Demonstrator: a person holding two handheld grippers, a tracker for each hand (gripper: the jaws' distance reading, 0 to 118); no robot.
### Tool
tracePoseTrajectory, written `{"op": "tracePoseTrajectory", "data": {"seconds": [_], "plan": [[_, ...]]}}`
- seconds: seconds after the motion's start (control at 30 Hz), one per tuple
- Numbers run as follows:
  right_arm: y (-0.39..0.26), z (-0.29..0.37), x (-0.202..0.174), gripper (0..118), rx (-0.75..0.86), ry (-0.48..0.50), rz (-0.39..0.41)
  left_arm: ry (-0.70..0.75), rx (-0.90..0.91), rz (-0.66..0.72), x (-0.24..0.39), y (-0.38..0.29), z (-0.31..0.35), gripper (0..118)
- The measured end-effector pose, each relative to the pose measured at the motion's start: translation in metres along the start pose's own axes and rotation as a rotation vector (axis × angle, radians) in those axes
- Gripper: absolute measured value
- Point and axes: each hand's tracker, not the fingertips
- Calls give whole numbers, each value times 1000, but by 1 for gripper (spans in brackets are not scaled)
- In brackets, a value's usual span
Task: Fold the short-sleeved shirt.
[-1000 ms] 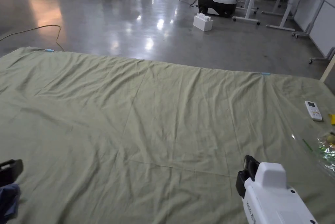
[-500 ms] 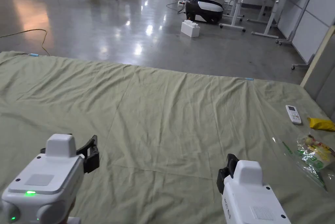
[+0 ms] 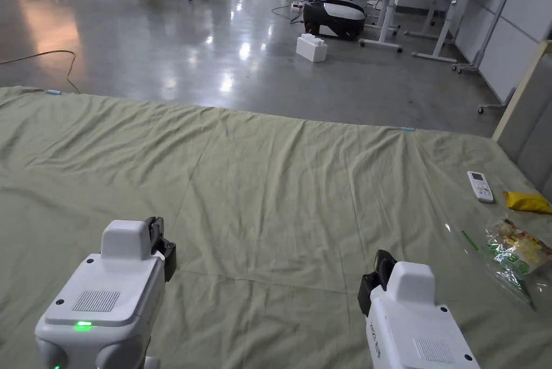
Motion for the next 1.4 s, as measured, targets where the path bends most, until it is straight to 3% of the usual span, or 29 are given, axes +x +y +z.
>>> {"op": "tracePoseTrajectory", "data": {"seconds": [0.5, 0.6, 0.63, 0.7, 0.73, 0.77, 0.83, 1.0, 1.13, 1.23, 1.4], "plan": [[-2, 0, -4, 1, -9, 20, -1, -10, 11, -64, 8, -4, 3, 4], [0, 0, -5, 1, -6, 13, 13, -7, 22, -60, 8, -2, 3, 9], [0, 0, -5, 4, -4, 9, 13, -9, 25, -60, 9, -1, 3, 17], [0, -1, -4, 26, -2, 8, 8, -13, 32, -68, 10, 0, 3, 42], [0, -1, -4, 50, 0, 9, 9, -18, 35, -71, 9, 1, 4, 63], [0, -2, -4, 69, 2, 7, 11, -19, 39, -73, 11, 1, 4, 75], [0, -1, -4, 93, 8, 0, 15, -14, 53, -86, 13, 1, 5, 84], [0, 0, -4, 95, 30, 6, 14, -13, 60, -86, 13, 3, 7, 102], [1, -1, -5, 96, 30, 9, 7, 4, 65, -73, 12, 3, 7, 102], [2, -2, -3, 108, 30, 11, -4, 19, 63, -59, 10, 2, 6, 102], [6, -2, 1, 114, 31, 13, -25, 57, 43, -3, 1, 6, 4, 104]]}}
